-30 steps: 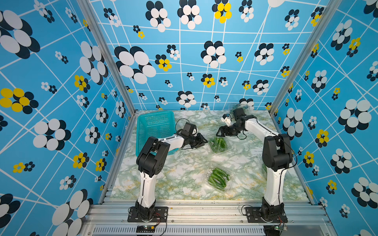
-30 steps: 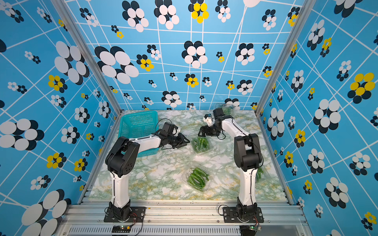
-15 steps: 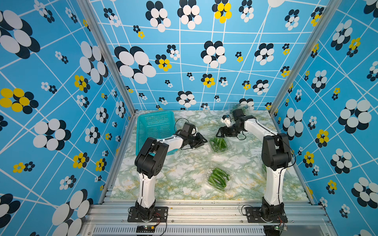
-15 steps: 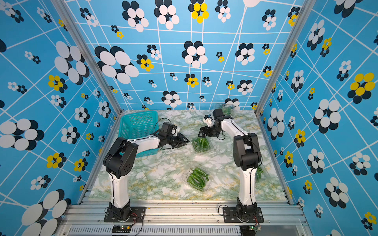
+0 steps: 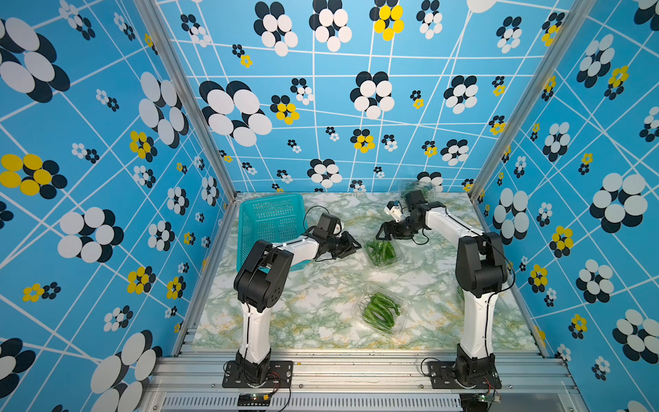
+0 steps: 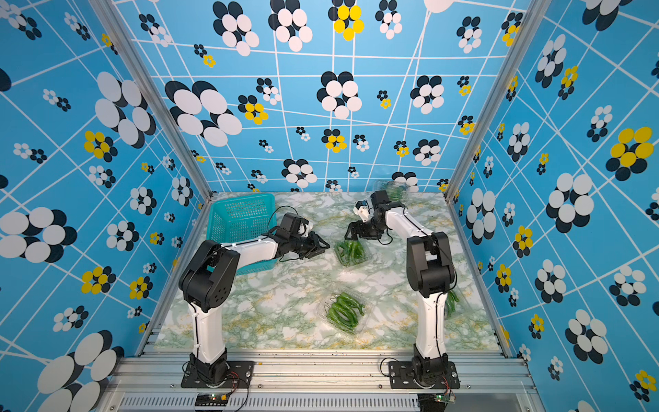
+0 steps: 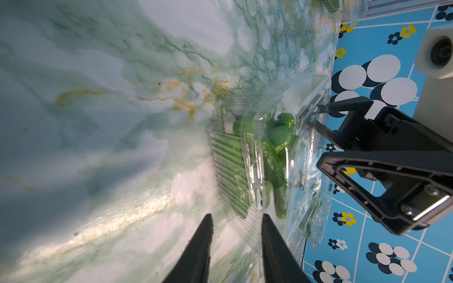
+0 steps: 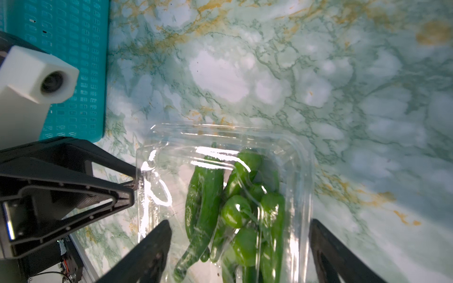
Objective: Take small green peppers out of containers
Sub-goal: Open the packing box at the center of the board.
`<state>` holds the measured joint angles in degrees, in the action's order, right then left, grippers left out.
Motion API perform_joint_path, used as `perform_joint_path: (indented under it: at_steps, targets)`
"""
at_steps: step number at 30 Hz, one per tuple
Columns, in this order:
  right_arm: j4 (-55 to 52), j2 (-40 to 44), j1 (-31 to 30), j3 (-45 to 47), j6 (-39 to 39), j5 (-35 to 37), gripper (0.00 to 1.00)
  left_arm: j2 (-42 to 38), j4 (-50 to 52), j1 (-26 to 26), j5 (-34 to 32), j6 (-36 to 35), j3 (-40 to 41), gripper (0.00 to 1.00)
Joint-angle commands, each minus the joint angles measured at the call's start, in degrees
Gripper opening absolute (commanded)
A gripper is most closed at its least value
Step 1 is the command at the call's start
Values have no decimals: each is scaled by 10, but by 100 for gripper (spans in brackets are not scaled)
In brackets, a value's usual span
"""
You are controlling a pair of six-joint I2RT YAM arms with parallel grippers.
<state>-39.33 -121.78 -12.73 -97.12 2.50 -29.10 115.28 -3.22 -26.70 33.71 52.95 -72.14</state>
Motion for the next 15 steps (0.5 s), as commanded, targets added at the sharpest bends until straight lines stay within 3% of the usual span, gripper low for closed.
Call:
perform_joint_path:
  at_steps: [1, 15]
  targets:
    - [2, -7, -4, -15, -4, -14, 89, 5, 9, 2, 4, -10, -8, 36]
    - [-1, -7, -4, -19, -3, -18, 89, 18, 12, -1, 5, -8, -24, 36]
